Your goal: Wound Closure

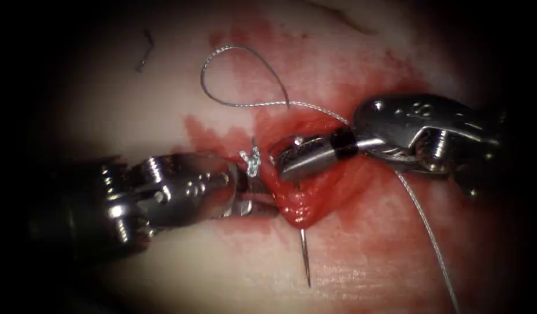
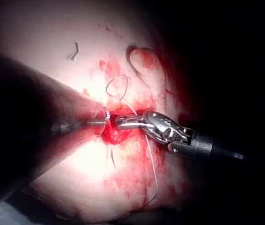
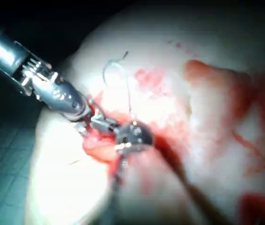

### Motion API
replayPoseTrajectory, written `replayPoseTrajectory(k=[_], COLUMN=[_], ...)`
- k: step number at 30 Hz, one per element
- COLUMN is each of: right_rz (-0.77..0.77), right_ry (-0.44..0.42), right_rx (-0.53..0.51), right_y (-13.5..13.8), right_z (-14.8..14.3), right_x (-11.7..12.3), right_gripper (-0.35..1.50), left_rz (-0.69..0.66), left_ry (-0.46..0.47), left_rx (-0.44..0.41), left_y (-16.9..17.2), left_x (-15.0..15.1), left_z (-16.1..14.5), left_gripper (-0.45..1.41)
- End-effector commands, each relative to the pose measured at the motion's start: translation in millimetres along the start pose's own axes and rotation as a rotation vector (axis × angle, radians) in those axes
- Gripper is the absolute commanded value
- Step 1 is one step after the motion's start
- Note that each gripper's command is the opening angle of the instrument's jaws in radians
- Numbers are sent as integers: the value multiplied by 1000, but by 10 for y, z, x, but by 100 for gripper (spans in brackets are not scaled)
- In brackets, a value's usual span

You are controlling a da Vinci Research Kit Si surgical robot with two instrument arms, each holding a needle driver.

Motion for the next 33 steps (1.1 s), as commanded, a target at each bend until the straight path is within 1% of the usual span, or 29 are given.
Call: replayPoseTrajectory(k=[1,2,3,4,5,6,7,8,9,10,11,13,14,16,17,18,19,22,28,33], right_rz=[3,3,-3,-71,-151,-186,-189,-215,-206,-199,-219,-226,-229,-225,-228,-217,-206,-211,-223,-231], right_ry=[5,17,37,55,92,93,96,90,96,115,123,151,166,167,165,168,170,176,174,172], right_rx=[-13,-38,-93,-156,-301,-331,-347,-390,-402,-444,-457,-482,-472,-433,-427,-425,-421,-396,-390,-384], right_y=[3,5,10,16,30,36,41,51,53,62,64,66,64,57,52,50,48,49,47,48], right_z=[6,4,0,-5,-19,-27,-32,-45,-49,-63,-68,-78,-84,-87,-87,-88,-90,-95,-87,-81], right_x=[4,6,9,13,24,30,34,47,51,64,67,70,69,64,60,59,56,54,44,38], right_gripper=[-35,-35,12,32,88,89,91,116,128,143,146,146,146,131,130,130,130,126,126,125], left_rz=[3,3,6,7,10,11,11,11,12,13,8,34,72,137,187,205,235,317,365,363], left_ry=[2,2,2,3,2,2,2,2,2,6,10,25,51,106,145,158,182,194,244,263], left_rx=[0,-1,-5,-7,-9,-11,-11,-12,-12,-13,-16,-16,-11,3,13,12,2,-13,-30,-12], left_y=[-4,-4,-3,-2,2,2,2,2,2,4,4,6,7,6,6,7,11,25,26,21], left_x=[4,4,3,2,0,0,0,0,-1,-1,-1,-1,1,6,13,15,20,28,41,46], left_z=[5,4,3,1,-4,-5,-6,-6,-5,-4,-4,-5,-6,-12,-18,-21,-25,-23,-16,-27], left_gripper=[14,15,17,19,25,26,26,26,26,26,26,26,27,29,29,29,33,40,40,40])
